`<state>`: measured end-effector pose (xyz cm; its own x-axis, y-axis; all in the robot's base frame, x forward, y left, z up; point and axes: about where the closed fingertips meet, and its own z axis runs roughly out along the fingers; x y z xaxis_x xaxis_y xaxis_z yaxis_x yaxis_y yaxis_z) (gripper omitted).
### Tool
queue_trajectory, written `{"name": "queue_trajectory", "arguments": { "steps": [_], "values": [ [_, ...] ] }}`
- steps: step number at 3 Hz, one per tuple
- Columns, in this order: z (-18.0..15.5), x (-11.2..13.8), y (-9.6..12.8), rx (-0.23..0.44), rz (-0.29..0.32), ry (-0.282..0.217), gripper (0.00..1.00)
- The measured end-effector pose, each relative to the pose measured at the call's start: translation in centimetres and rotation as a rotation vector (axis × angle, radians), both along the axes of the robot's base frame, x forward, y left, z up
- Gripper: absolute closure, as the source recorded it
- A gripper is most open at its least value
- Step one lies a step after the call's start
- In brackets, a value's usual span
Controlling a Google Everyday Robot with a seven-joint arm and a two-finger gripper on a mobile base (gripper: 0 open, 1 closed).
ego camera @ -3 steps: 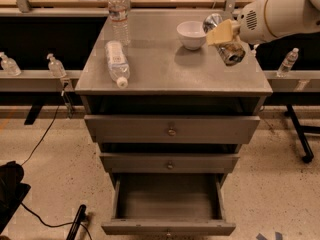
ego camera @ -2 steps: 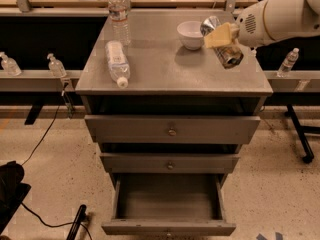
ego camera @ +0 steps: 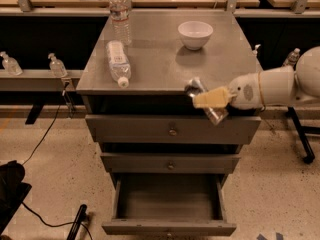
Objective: Place redbull can into bottom drawer
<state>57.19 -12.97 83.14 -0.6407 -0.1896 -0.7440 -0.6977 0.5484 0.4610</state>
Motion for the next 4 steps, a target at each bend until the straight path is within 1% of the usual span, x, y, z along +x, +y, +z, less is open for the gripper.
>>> {"name": "queue_trajectory", "arguments": {
  "steps": [1, 2, 3, 4],
  "values": [
    [-2.1, -1.7, 0.5, 0.003, 0.121, -0.041, 1.0],
    [-4.0, -2.5, 1.1, -0.089, 0.194, -0.067, 1.0],
    [-10.2, -5.8, 0.0, -0.3, 0.407, -0.15, 1.0],
    [-9.9, -5.6, 0.1, -0.297, 0.414, -0.167, 1.0]
  ]
}}
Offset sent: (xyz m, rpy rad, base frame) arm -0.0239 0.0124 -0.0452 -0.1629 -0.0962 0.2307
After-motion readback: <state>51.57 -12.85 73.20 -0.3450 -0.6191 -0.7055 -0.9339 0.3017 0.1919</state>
